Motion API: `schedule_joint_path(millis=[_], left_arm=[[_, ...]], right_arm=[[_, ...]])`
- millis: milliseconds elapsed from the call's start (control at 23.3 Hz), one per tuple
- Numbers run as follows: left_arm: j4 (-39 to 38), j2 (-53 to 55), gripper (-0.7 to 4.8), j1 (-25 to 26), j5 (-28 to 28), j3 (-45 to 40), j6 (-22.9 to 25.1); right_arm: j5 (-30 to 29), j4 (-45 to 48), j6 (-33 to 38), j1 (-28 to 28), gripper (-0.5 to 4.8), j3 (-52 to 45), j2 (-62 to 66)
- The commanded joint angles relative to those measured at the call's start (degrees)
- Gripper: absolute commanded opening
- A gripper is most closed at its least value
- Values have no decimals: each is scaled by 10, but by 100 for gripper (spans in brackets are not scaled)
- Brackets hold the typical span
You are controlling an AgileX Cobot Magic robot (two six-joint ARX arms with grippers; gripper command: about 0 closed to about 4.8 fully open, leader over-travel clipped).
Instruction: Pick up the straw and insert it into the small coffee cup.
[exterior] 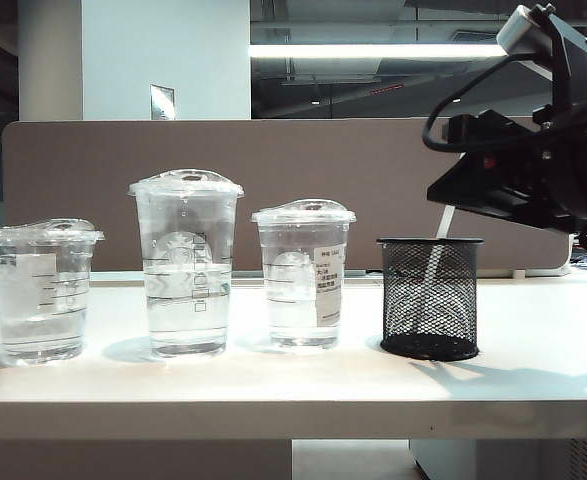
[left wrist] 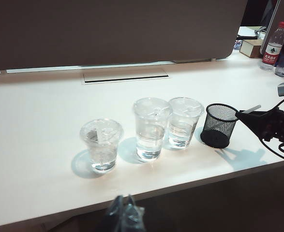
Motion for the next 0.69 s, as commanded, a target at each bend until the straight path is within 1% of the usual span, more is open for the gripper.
schedule_joint_path(millis=[43,301,430,688], left_arm=[[-1,0,-5,0,3,1,2],[-1,0,-6,0,3,1,2],[-1,0,-5,0,3,1,2],[-1,0,-5,0,3,1,2]], right_arm=[[1,4,-16,0,71,1,-1],[25,4,-16,0,70,1,-1],[24,4,-16,0,52,2,-1],[24,5,-16,0,52,2,-1]])
